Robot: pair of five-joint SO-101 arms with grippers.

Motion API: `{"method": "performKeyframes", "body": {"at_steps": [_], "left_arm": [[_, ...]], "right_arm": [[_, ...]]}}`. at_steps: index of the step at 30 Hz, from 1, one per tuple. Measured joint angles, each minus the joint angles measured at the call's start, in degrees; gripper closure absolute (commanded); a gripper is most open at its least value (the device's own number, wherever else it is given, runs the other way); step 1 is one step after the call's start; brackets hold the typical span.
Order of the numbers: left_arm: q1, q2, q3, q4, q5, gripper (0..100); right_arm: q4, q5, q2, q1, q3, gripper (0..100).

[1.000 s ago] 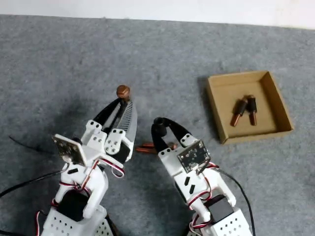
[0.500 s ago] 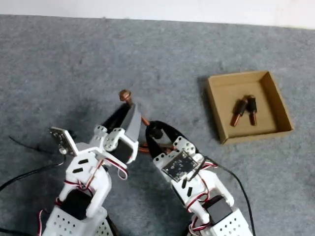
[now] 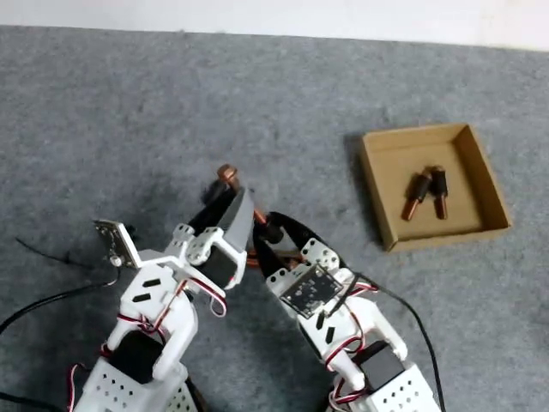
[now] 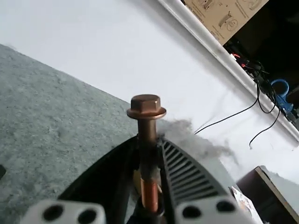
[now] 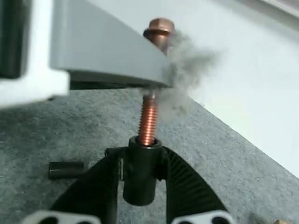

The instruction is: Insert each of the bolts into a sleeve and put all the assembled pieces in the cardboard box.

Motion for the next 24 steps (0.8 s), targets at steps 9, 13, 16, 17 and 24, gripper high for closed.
{"method": "performKeyframes", "body": {"at_steps": [9, 13, 16, 17, 24], "left_arm": [[4.13, -0.7, 1.32, 1.14, -8.53, 99], [5.45, -0.79, 2.64, 1.32, -11.78, 99], [5.71, 0.09, 3.25, 1.67, -12.31, 99], [5.71, 0.0, 3.25, 1.67, -12.31, 98], [5.45, 0.0, 3.34, 1.67, -12.48, 71]], "right_arm": [[0.09, 0.0, 0.0, 0.18, 0.0, 99.3], [0.09, 0.0, 0.0, 1.23, 0.0, 99.3], [0.09, 0.0, 0.0, 2.02, 0.09, 99.3], [0.09, 0.0, 0.0, 2.02, 0.09, 99.3], [0.09, 0.0, 0.0, 2.37, 0.09, 99.3]]}}
